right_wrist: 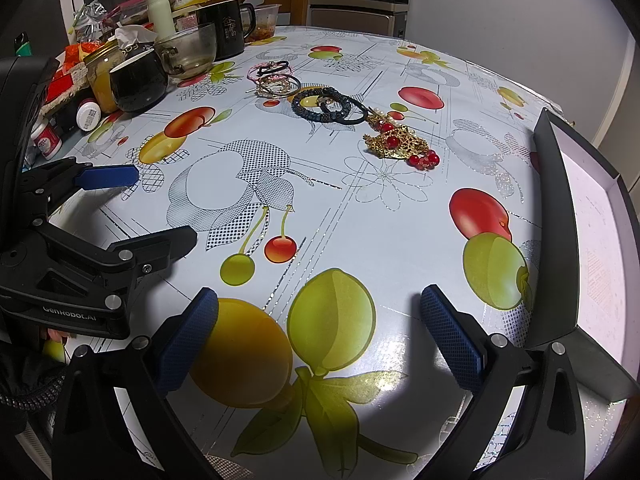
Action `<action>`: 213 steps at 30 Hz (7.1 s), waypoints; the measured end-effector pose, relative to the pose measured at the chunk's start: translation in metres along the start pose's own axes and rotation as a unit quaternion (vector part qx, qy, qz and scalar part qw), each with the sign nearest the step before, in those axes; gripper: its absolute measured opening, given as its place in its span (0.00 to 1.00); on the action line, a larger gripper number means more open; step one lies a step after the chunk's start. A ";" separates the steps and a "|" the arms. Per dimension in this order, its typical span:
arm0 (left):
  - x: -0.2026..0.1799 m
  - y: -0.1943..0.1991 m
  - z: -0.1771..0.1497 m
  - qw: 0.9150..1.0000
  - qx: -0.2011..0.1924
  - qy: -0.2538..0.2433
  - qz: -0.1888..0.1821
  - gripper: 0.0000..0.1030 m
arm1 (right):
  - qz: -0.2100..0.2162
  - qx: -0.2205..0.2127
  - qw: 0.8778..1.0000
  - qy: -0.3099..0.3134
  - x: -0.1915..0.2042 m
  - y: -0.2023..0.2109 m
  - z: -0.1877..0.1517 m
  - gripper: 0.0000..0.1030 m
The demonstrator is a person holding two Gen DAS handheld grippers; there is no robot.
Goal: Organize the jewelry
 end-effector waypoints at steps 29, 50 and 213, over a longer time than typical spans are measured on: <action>0.004 -0.001 0.002 1.000 0.000 0.000 0.000 0.98 | 0.000 0.000 1.000 0.003 0.001 -0.001 0.001 0.97; 0.004 0.000 0.004 1.000 0.003 -0.010 -0.003 0.98 | -0.004 0.017 1.000 0.005 0.004 -0.002 0.008 0.96; -0.125 0.064 0.119 0.977 -0.133 -0.060 -0.153 0.08 | -0.028 -0.157 0.951 -0.265 -0.155 0.188 -0.046 0.02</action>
Point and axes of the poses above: each gripper's, at about its wrist camera, not at the fingertips, and y roughly against the way its jaws point, x to its left, z to its top, the point moved 1 cm from there along -y, roughly the way its jaws point, and after that the axes turned 14 degrees about x, right-handed, at the moved point
